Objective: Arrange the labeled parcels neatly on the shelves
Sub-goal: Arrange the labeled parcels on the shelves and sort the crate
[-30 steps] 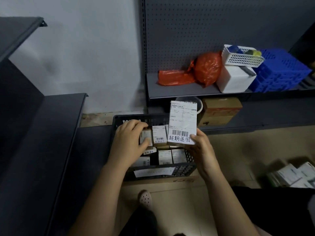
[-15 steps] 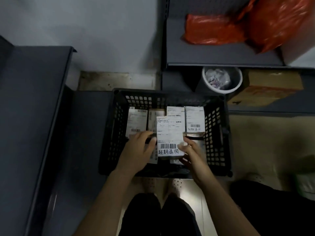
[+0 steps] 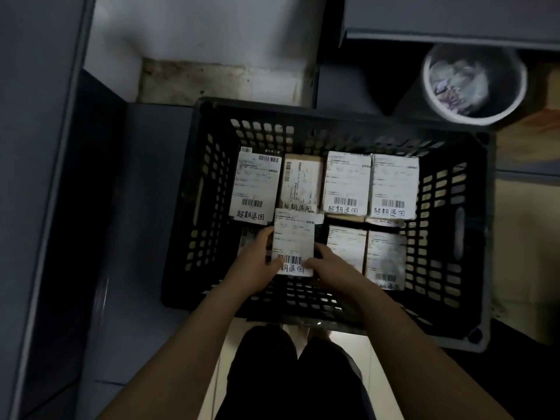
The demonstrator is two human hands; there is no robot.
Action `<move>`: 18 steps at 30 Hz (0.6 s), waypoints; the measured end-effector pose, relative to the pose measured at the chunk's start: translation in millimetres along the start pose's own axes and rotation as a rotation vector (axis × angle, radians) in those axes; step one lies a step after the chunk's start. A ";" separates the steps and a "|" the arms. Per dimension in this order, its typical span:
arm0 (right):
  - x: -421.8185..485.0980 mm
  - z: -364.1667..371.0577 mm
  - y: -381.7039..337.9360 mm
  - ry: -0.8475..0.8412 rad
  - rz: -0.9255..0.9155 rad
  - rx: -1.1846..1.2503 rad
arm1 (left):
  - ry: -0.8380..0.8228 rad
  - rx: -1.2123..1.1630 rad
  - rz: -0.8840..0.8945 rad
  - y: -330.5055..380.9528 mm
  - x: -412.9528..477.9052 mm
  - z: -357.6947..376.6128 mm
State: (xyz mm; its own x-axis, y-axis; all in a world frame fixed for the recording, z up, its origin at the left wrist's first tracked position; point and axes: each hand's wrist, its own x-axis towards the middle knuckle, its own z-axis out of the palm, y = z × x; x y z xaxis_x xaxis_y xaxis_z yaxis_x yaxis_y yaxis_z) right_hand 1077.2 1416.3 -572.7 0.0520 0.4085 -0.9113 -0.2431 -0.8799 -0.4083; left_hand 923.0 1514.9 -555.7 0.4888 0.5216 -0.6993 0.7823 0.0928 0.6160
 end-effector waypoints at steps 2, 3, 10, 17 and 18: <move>10.2 3.1 -1.3 -0.006 -0.017 -0.037 | -0.022 0.016 -0.025 -9.3 13.2 0.1; 14.1 4.1 -0.4 -0.003 -0.026 -0.053 | -0.030 0.025 -0.035 -12.4 18.3 0.8; 18.8 7.3 4.6 0.064 -0.054 -0.145 | -0.035 0.068 0.028 -23.2 28.6 8.2; 18.4 9.4 12.1 0.111 -0.083 -0.199 | -0.053 0.109 0.043 -27.2 29.7 8.4; 18.0 9.2 11.1 0.120 -0.081 -0.195 | -0.051 0.108 0.044 -26.1 29.9 8.3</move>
State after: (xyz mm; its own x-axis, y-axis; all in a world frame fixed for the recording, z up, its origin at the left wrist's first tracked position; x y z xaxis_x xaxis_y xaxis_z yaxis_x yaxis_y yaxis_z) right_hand 1066.6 1416.1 -593.2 0.1815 0.4579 -0.8703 -0.0428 -0.8805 -0.4722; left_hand 920.5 1521.1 -595.7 0.5404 0.4786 -0.6920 0.7955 -0.0227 0.6055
